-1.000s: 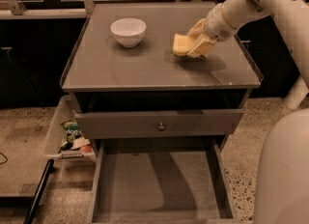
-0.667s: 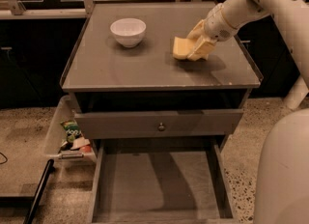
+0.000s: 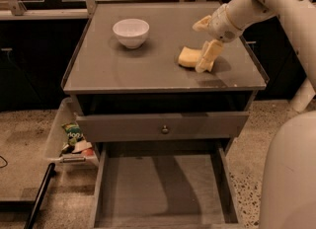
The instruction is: Pick sponge from middle drawer and place on counter
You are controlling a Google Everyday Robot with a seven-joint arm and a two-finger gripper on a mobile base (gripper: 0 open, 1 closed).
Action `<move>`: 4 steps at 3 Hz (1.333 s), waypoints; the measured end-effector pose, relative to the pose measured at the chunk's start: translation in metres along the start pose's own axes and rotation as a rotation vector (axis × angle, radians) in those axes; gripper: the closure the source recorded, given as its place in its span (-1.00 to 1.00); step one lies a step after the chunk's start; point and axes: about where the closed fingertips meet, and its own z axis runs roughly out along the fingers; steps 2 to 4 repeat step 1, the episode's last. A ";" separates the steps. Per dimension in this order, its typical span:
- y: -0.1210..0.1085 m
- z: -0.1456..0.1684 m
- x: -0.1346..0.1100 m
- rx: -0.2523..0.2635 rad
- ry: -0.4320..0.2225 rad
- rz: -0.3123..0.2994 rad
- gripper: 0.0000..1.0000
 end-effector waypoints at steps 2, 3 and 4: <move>0.000 0.000 0.000 0.000 0.000 0.000 -1.00; 0.000 0.000 0.000 0.000 0.000 0.000 -1.00; 0.000 0.000 0.000 0.000 0.000 0.000 -1.00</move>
Offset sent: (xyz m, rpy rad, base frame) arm 0.0000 0.0000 0.0000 0.0000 0.0000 0.0000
